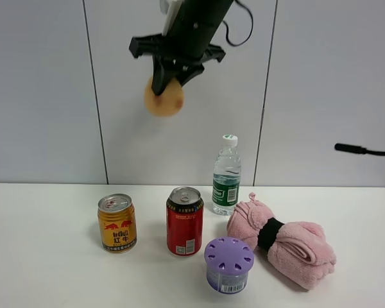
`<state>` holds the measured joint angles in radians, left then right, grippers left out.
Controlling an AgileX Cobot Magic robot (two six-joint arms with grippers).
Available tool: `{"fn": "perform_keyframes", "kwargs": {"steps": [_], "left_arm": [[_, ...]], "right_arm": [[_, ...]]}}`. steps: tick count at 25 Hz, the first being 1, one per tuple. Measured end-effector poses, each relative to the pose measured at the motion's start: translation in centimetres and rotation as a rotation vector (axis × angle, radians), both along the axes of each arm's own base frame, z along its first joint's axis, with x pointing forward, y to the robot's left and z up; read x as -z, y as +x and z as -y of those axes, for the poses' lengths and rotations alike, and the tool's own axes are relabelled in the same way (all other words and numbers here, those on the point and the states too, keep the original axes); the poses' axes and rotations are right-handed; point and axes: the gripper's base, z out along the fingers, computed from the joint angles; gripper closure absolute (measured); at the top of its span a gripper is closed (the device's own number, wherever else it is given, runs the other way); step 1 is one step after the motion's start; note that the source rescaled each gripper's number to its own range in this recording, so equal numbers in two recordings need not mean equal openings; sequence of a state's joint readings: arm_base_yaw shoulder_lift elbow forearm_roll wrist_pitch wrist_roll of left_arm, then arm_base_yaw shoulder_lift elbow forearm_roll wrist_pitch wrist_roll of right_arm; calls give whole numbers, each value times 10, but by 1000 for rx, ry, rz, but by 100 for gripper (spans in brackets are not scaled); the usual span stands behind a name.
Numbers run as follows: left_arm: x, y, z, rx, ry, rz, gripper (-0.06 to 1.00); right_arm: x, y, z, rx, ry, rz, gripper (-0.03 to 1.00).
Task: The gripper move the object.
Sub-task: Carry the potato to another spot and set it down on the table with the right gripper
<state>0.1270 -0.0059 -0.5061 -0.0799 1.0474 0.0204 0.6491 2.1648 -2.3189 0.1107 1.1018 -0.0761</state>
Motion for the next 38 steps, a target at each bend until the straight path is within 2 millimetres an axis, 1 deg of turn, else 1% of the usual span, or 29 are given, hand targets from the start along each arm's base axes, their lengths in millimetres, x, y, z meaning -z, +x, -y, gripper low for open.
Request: {"fn": "perform_keyframes", "kwargs": {"steps": [1,4,8,11,15,21,23,26,28,30,33,36,38], "left_arm": [[0,0,0,0,0,0,-6],[0,0,0,0,0,0,-6],[0,0,0,0,0,0,-6],[0,0,0,0,0,0,-6],[0,0,0,0,0,0,-6],[0,0,0,0,0,0,-6],[0,0,0,0,0,0,-6],[0,0,0,0,0,0,-6],[0,0,0,0,0,0,-6],[0,0,0,0,0,0,-6],[0,0,0,0,0,0,-6],[0,0,0,0,0,0,-6],[0,0,0,0,0,0,-6]], "right_arm": [[-15,-6,6,-1,1,24,97],[-46,-20,23,16,-35,90,97],[-82,-38,48,56,-97,171,97],[-107,-50,65,109,-100,246,97],[-131,-62,83,178,-101,320,97],[-155,-75,104,255,-118,404,97],[-159,-78,107,265,-123,417,97],[-159,-78,109,273,-124,419,97],[-156,-75,113,290,-127,405,97],[-149,-71,120,319,-141,374,97],[-130,-64,138,382,-181,297,97],[-100,-52,155,455,-234,196,97],[-75,-43,170,512,-278,116,97]]}}
